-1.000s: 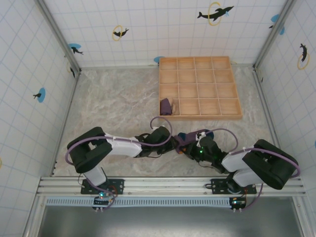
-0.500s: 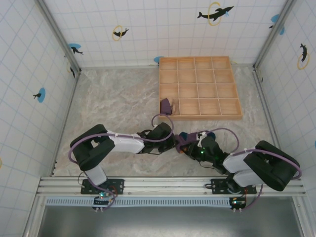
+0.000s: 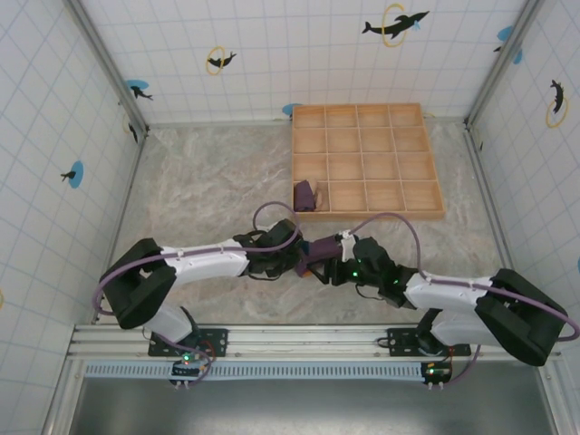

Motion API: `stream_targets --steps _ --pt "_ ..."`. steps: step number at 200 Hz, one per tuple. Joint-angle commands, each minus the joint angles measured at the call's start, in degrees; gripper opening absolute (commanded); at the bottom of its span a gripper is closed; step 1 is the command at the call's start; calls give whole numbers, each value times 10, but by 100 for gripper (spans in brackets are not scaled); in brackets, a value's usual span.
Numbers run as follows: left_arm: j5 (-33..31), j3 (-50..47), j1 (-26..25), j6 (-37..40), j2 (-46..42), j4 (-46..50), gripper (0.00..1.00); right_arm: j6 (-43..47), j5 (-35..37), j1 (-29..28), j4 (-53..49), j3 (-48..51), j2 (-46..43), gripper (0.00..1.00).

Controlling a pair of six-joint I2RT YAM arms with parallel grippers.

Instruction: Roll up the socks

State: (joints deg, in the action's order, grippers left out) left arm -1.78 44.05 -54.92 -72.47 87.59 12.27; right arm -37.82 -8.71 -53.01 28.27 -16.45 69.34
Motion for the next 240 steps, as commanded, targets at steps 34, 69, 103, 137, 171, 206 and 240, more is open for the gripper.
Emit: stream_targets --steps 34,69,103,137,171,206,240 --pt "13 9 2 -11 -1 64 0 277 220 -120 31 6 2 70" --pt "38 18 2 -16 12 60 0 373 274 -173 62 -12 62 69" --pt "61 24 7 -27 20 51 0 411 292 -199 69 -44 127 66" --pt "70 26 10 -28 22 52 0 433 305 -209 92 -61 170 63" --pt "77 25 14 -28 24 53 0 448 323 -211 94 -80 206 59" --pt "77 21 16 -28 20 52 0 440 307 -208 100 -76 231 54" --pt "79 17 18 -27 14 52 0 416 317 -207 89 -73 247 48"
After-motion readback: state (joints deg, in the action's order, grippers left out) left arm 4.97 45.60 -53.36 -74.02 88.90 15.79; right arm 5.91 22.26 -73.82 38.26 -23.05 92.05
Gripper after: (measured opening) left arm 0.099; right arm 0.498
